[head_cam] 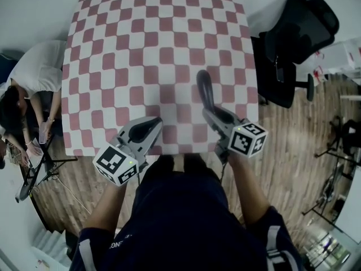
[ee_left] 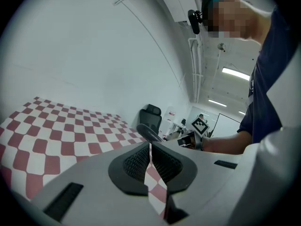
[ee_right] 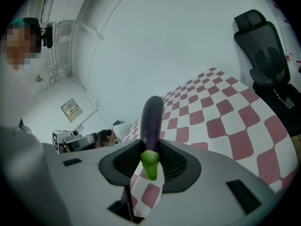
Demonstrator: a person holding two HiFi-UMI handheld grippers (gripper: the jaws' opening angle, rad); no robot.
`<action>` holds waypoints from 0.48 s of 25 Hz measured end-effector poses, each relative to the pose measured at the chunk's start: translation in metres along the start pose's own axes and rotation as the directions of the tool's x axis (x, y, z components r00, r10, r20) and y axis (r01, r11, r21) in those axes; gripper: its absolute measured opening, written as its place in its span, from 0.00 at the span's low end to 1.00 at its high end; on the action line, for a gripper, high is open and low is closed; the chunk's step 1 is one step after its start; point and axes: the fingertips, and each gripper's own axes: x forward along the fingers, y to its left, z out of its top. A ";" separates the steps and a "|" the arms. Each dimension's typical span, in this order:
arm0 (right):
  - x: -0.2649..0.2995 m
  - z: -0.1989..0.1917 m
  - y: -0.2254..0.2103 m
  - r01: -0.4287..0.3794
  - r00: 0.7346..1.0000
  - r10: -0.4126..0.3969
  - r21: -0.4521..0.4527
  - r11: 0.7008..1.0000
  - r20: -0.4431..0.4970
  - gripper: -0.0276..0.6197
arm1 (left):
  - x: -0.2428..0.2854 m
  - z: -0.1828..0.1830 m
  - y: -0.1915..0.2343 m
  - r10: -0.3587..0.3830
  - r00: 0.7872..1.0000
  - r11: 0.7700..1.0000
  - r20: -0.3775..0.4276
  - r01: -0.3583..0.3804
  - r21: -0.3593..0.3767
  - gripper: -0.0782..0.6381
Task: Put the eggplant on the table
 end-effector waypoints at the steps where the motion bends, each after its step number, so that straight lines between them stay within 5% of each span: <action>1: 0.005 0.003 -0.006 -0.004 1.000 0.004 0.002 1.000 -0.010 0.24 | 0.004 0.001 0.002 0.016 1.000 1.000 -0.003 -0.016 -0.006 0.16; 12: 0.070 0.029 -0.069 -0.028 0.996 0.027 -0.008 1.000 -0.088 0.24 | 0.040 -0.002 0.020 0.123 0.992 0.991 -0.035 -0.125 -0.055 0.16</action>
